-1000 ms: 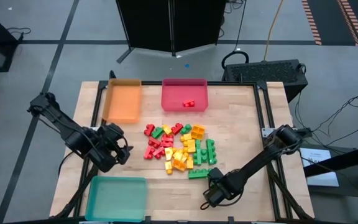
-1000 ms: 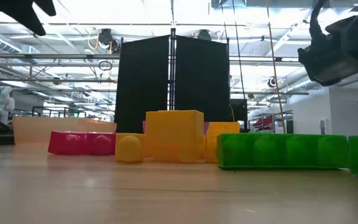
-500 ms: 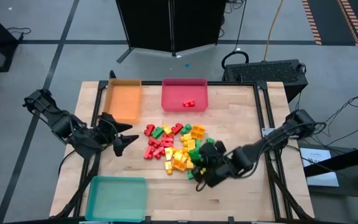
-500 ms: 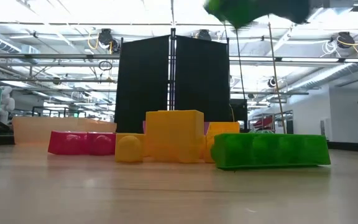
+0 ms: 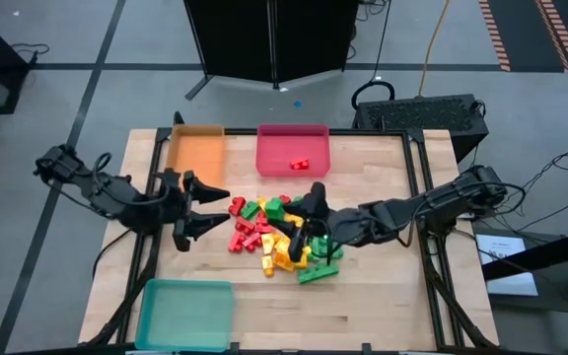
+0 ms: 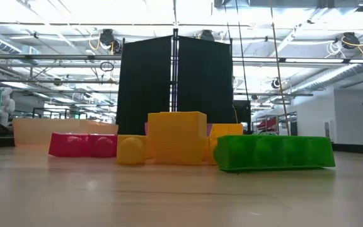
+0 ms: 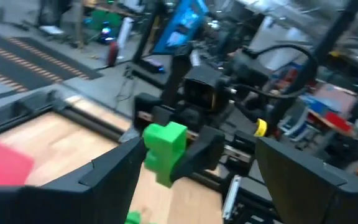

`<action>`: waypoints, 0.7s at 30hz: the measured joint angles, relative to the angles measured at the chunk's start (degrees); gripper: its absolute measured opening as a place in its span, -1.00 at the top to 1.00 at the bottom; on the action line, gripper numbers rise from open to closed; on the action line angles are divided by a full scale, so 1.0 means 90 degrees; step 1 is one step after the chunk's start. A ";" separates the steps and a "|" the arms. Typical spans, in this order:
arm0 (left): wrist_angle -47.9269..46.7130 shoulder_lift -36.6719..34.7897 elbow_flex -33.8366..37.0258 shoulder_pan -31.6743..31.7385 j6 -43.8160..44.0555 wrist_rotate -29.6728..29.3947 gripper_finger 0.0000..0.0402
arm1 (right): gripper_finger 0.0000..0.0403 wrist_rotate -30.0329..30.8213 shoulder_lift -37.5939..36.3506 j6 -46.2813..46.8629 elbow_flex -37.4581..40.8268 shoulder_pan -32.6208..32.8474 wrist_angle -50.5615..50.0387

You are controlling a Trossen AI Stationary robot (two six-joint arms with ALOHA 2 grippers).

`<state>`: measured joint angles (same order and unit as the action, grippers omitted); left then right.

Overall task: Sort blocks
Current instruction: Put the green game piece into the blue bin

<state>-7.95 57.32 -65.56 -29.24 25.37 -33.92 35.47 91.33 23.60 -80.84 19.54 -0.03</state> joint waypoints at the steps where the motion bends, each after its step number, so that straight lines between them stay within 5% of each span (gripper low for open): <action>1: 0.0067 0.0027 0.0000 0.0077 -0.0040 0.0119 -0.47 | 0.22 -0.0006 0.0000 -0.0065 0.0000 -0.0011 0.0128; 13: 0.0861 0.0443 0.0000 0.0833 -0.0884 0.2023 0.10 | 0.22 0.0022 -0.0005 -0.0562 0.0000 -0.0011 0.0655; 21: 0.0669 0.0837 0.0000 0.1352 -0.1062 0.2121 0.15 | 0.22 0.0026 -0.0007 -0.0585 0.0000 -0.0013 0.0686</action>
<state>-1.93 64.85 -65.56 -17.07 15.81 -14.83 35.70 91.26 18.34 -80.84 19.42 6.15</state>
